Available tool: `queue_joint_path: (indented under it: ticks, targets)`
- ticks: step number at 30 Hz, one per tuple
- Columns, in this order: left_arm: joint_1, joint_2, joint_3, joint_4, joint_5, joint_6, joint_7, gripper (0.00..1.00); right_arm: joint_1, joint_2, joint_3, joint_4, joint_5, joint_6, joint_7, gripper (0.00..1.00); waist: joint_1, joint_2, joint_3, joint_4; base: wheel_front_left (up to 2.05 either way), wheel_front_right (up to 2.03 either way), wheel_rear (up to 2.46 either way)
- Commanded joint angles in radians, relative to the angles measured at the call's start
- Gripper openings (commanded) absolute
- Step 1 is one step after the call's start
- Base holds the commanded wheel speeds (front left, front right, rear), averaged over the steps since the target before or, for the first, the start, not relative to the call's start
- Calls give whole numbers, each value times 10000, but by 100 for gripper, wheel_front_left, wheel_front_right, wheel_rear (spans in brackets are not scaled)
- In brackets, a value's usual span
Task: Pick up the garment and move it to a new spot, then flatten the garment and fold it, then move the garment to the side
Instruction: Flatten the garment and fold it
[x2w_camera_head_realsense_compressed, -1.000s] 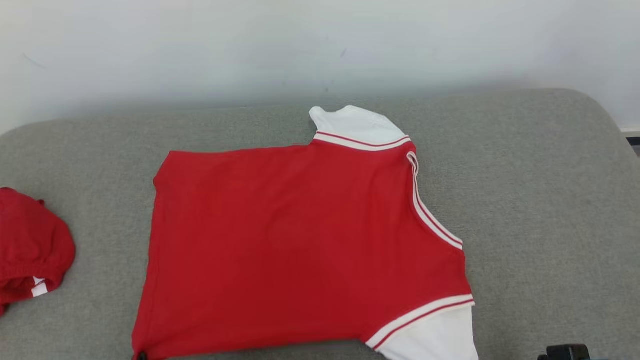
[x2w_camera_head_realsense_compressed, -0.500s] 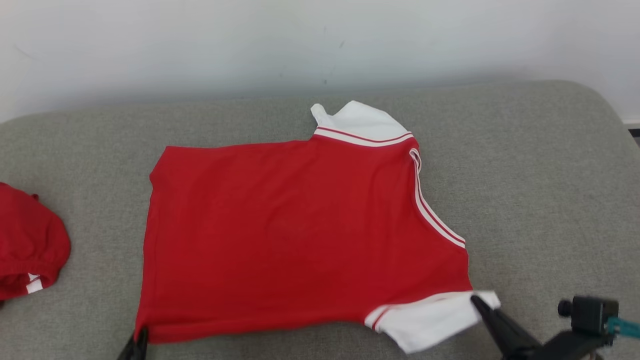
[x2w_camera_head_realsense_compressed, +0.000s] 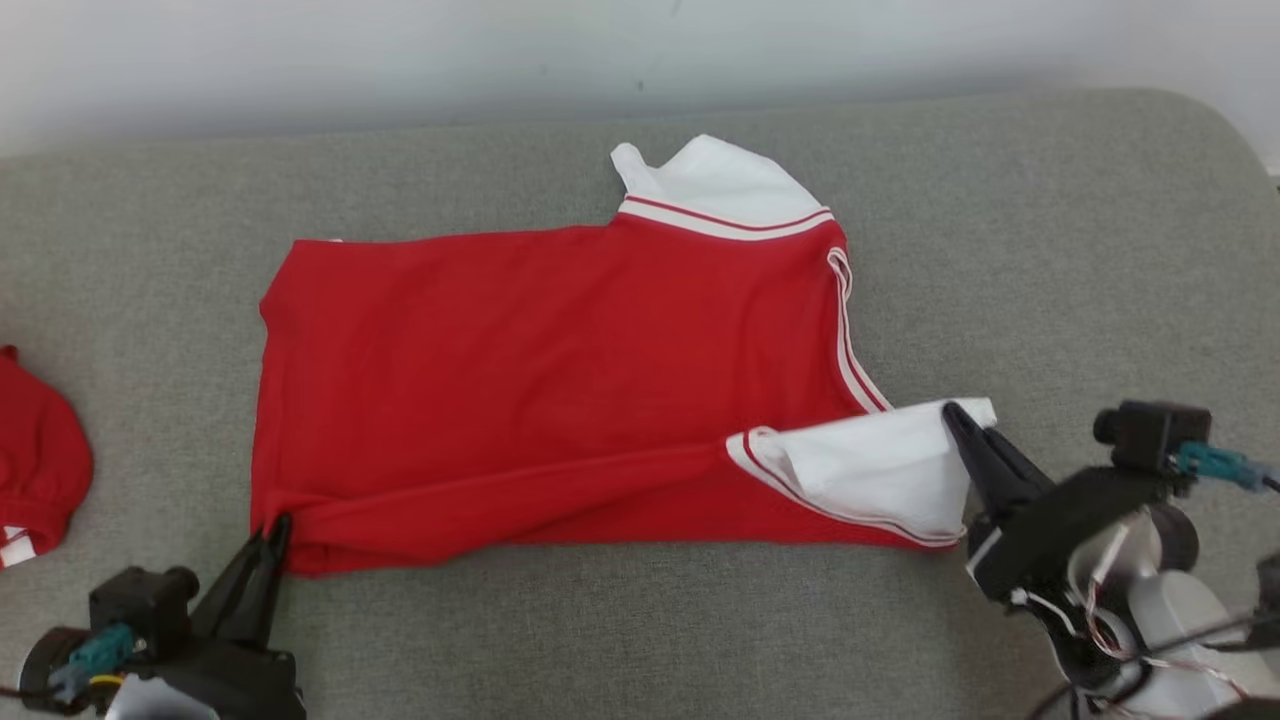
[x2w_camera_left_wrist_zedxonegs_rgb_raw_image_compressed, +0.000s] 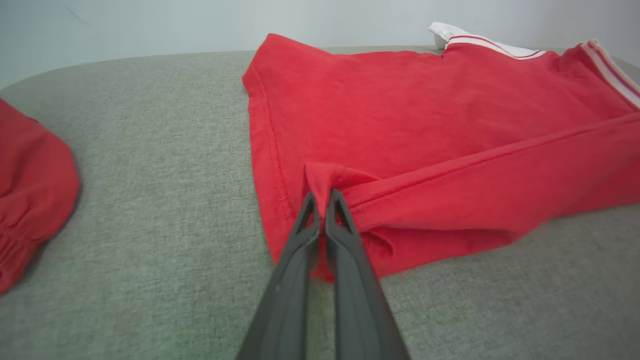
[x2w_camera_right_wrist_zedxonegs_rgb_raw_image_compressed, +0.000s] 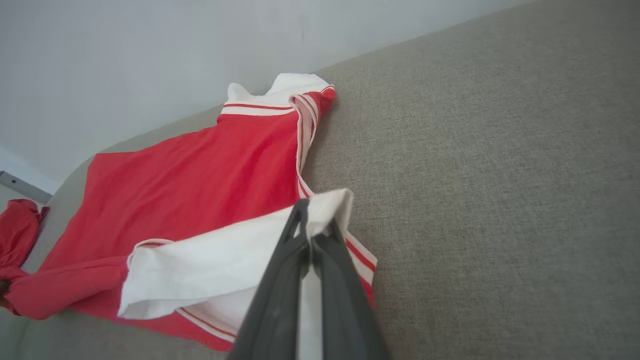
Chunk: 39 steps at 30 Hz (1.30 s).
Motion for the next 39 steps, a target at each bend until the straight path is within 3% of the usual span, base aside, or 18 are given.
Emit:
queue_joint_path:
  ticks: [1, 13, 14, 15, 16, 17, 18, 28, 32, 39]
  targets:
    - [-221, 41, -29, 212, 62, -62, -13, 0, -308, 154, 111, 308, 6, 5, -57, 0, -2, -1, 191, -52, 0, 0, 0]
    - [-1530, -99, -468, 1826, 316, -374, -294, 0, -2098, 545, 971, 2974, -257, 5, -1339, 0, -2, -1, 236, 283, 0, 0, 0]
    - [-1600, -125, -480, 1958, 350, -355, -367, 0, -2181, 541, 1021, 3121, -262, 5, -1529, 7, -2, -1, 193, 320, 0, 0, 0]
    - [-1638, -134, -504, 2064, 412, -333, -442, 6, -2259, 537, 1068, 3232, -274, 5, -1759, 50, -2, -1, 152, 341, 0, 0, 0]
    - [-1676, -184, -501, 2137, 425, -306, -527, 41, -2285, 539, 1114, 3334, -251, 5, -1973, 100, -2, -1, 99, 367, 0, 0, 0]
    - [-1692, -241, -492, 2207, 426, -296, -612, 90, -2288, 565, 1168, 3461, -191, 5, -2146, 100, -2, -1, 38, 387, 0, 0, 0]
    - [-1648, -285, -494, 2280, 425, -286, -667, 100, -2289, 580, 1229, 3552, -142, 5, -2325, 100, -2, -1, -27, 402, 0, 0, 0]
    - [-269, -846, 120, 1279, 268, 48, -958, 100, -1335, 207, 1233, 3311, -43, 5, -3851, 100, -2, -1, -534, 534, 0, 0, 0]
    - [536, -1171, 384, 594, 451, 51, -964, 100, -547, 35, 1052, 2865, -195, 5, -3801, 100, -2, -1, -596, 570, 0, 0, 0]
    - [709, -1376, 597, 763, 698, -18, -966, 100, 151, 123, 679, 2507, -748, 5, -3405, 100, -2, -1, -467, 458, 0, 0, 0]
